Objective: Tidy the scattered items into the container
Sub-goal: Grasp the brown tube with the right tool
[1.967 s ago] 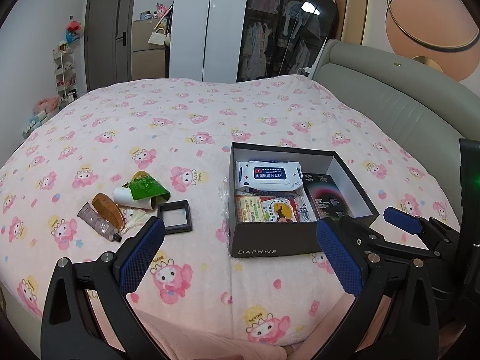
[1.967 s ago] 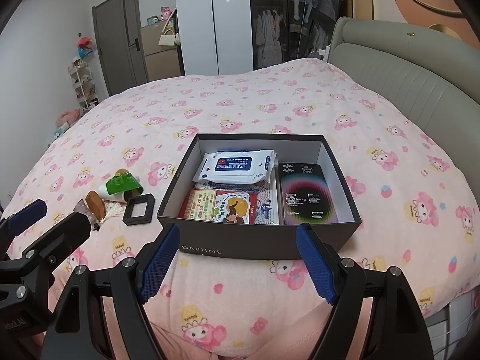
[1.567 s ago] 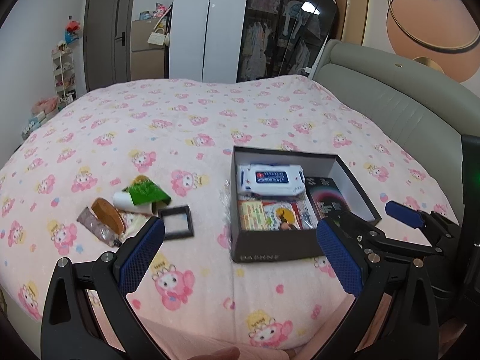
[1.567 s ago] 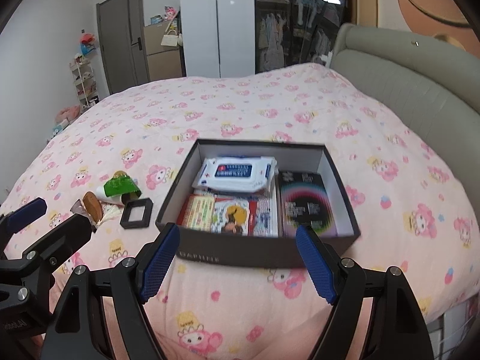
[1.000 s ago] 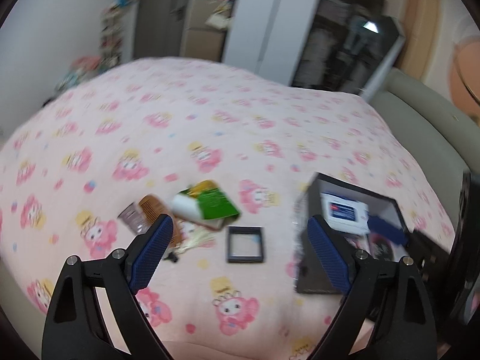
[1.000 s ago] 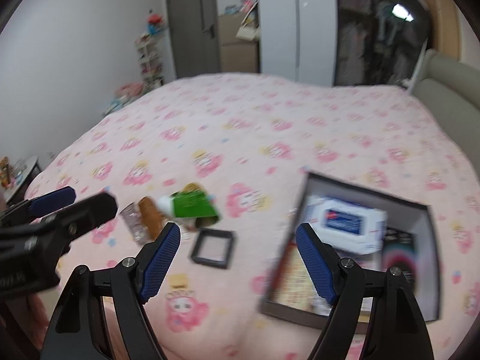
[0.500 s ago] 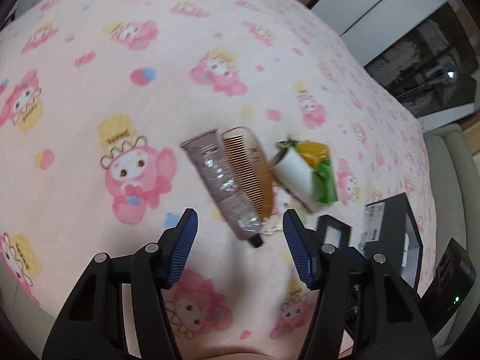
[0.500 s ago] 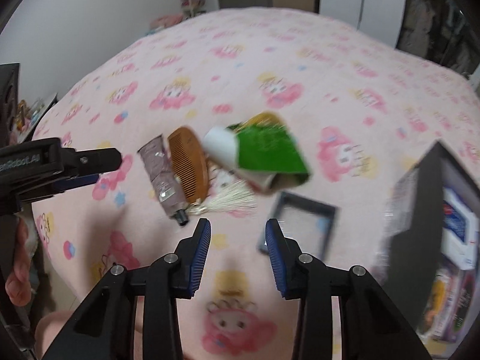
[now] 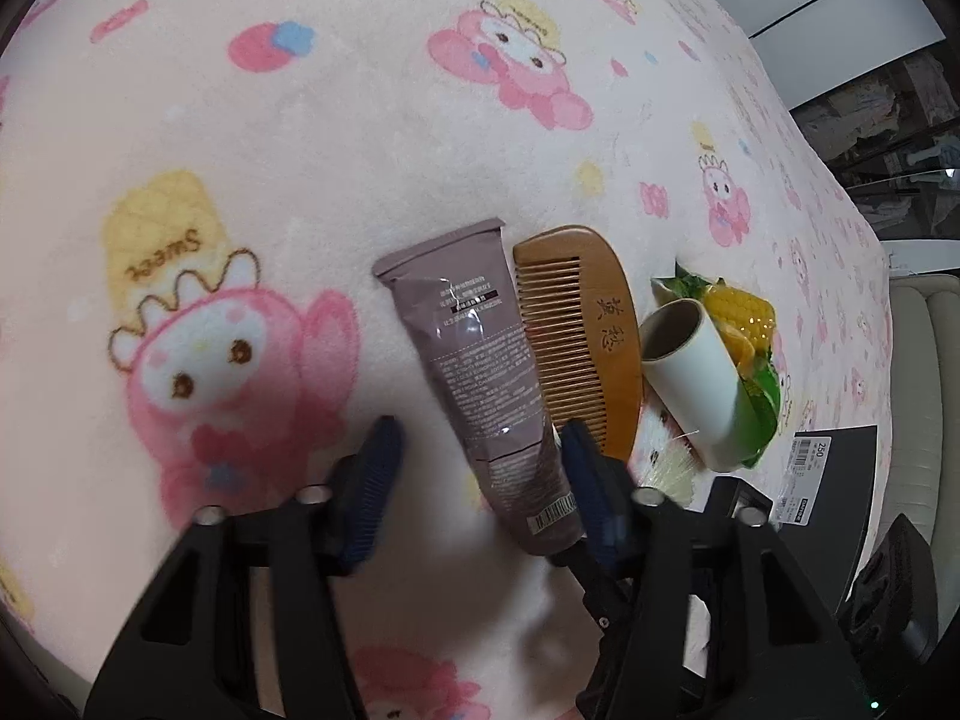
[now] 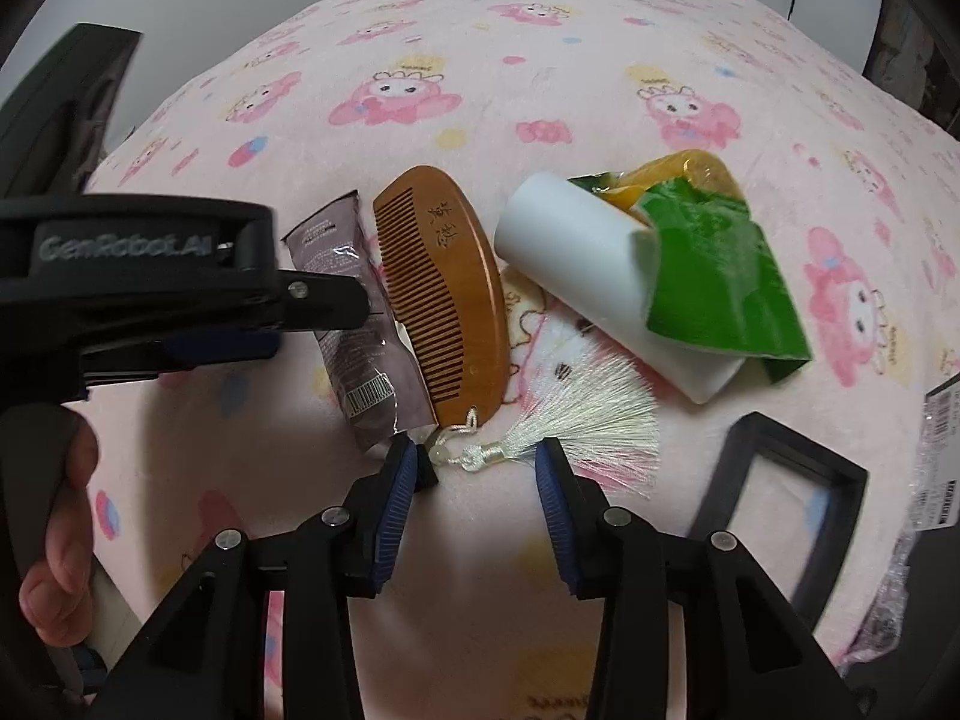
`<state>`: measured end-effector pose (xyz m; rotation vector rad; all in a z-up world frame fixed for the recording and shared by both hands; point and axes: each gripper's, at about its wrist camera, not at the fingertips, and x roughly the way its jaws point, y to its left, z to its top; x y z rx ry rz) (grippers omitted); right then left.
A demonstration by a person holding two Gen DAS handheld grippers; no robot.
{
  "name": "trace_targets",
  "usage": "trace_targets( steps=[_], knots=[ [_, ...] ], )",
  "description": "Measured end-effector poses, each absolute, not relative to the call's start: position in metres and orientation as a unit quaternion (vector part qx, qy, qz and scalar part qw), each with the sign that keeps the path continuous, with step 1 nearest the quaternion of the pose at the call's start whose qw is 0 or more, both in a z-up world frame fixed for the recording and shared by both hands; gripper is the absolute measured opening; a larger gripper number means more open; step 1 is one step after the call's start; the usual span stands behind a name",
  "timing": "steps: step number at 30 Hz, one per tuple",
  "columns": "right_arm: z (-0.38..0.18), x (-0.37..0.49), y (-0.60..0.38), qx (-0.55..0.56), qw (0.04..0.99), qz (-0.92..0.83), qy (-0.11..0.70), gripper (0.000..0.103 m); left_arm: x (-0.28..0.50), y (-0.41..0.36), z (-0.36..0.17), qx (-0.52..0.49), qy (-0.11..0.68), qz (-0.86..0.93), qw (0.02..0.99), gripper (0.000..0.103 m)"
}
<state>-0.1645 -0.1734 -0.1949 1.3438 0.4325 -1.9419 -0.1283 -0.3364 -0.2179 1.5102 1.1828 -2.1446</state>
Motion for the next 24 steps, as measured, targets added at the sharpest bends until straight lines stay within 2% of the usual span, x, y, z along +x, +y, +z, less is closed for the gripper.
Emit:
trace_targets(
  steps=[5, 8, 10, 12, 14, 18, 24],
  knots=[
    [-0.191, -0.165, -0.162, 0.531, 0.341, -0.759, 0.161, 0.037, -0.123, -0.319, -0.21, 0.533, 0.395, -0.741, 0.105, 0.031],
    [-0.184, -0.162, -0.15, 0.53, 0.325, -0.769, 0.152, 0.037, -0.119, -0.315, -0.207, 0.546, 0.417, -0.724, 0.067, 0.031],
    [-0.18, -0.16, -0.142, 0.533, 0.32, -0.77, 0.141, 0.037, -0.114, -0.324, -0.2, 0.535, 0.425, -0.727, 0.074, 0.041],
    [-0.178, -0.156, -0.14, 0.54, 0.333, -0.761, 0.134, 0.037, -0.114, -0.331, -0.195, 0.52, 0.419, -0.738, 0.099, 0.046],
    [-0.183, -0.153, -0.142, 0.554, 0.354, -0.743, 0.128, 0.037, -0.118, -0.341, -0.19, 0.509, 0.414, -0.746, 0.115, 0.046],
    [-0.198, -0.149, -0.151, 0.561, 0.363, -0.73, 0.144, 0.039, -0.141, -0.351, -0.188, 0.499, 0.36, -0.773, 0.157, 0.046],
    [-0.209, -0.152, -0.164, 0.56, 0.36, -0.73, 0.158, 0.039, -0.152, -0.35, -0.201, 0.529, 0.312, -0.774, 0.153, 0.043]
  ],
)
